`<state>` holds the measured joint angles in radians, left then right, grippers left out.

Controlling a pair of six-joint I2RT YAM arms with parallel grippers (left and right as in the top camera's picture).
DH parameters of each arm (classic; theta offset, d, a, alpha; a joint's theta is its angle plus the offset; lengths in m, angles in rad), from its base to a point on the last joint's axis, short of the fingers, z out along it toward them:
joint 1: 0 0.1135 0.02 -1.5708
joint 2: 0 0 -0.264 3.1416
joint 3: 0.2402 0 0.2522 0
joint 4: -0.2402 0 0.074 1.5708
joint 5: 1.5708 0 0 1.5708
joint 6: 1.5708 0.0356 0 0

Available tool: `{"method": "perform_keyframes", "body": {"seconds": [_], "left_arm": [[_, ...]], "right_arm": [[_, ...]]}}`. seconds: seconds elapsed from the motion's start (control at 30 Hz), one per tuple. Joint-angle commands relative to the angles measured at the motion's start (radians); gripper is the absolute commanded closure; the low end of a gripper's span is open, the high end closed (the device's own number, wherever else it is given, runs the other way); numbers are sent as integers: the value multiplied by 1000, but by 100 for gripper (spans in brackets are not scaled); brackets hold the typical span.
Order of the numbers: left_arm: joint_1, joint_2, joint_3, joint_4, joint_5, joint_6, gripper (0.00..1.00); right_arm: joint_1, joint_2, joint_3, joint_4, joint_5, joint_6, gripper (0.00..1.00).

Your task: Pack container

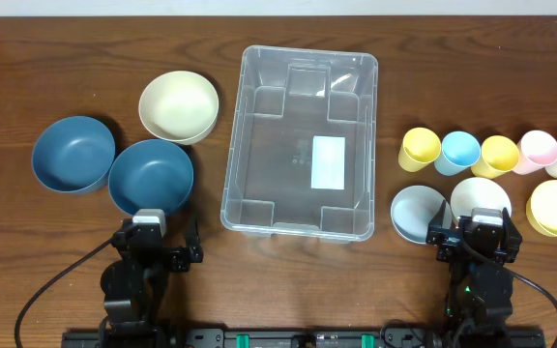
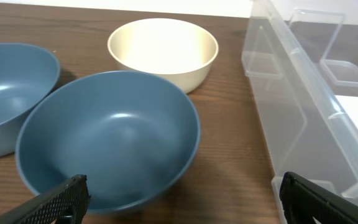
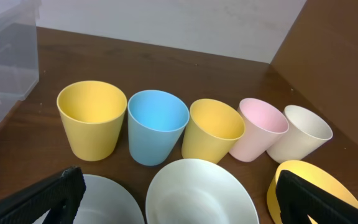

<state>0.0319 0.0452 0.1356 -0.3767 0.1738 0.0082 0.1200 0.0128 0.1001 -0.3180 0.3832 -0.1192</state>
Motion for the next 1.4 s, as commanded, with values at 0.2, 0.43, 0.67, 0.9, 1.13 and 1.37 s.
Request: {"method": "perform_keyframes", "body": {"seconds": [0.2, 0.43, 0.67, 0.9, 1.13, 1.37], "left_arm": [[2, 7, 2, -52, 55, -63, 2], [2, 108, 157, -114, 8, -142, 2], [2, 505, 522, -246, -140, -154, 2], [18, 975, 1014, -463, -185, -73, 2], [18, 1172, 1189, -458, -117, -87, 2], [17, 1344, 1189, -535, -92, -149, 2]], "right_arm": [[-6, -2, 1, -11, 20, 17, 1], [-6, -2, 1, -11, 20, 17, 1], [-6, -2, 1, -11, 20, 17, 1], [-6, -2, 1, -11, 20, 17, 1], [-6, -2, 1, -11, 20, 17, 1], [-6, -2, 1, -11, 20, 17, 1]]}}
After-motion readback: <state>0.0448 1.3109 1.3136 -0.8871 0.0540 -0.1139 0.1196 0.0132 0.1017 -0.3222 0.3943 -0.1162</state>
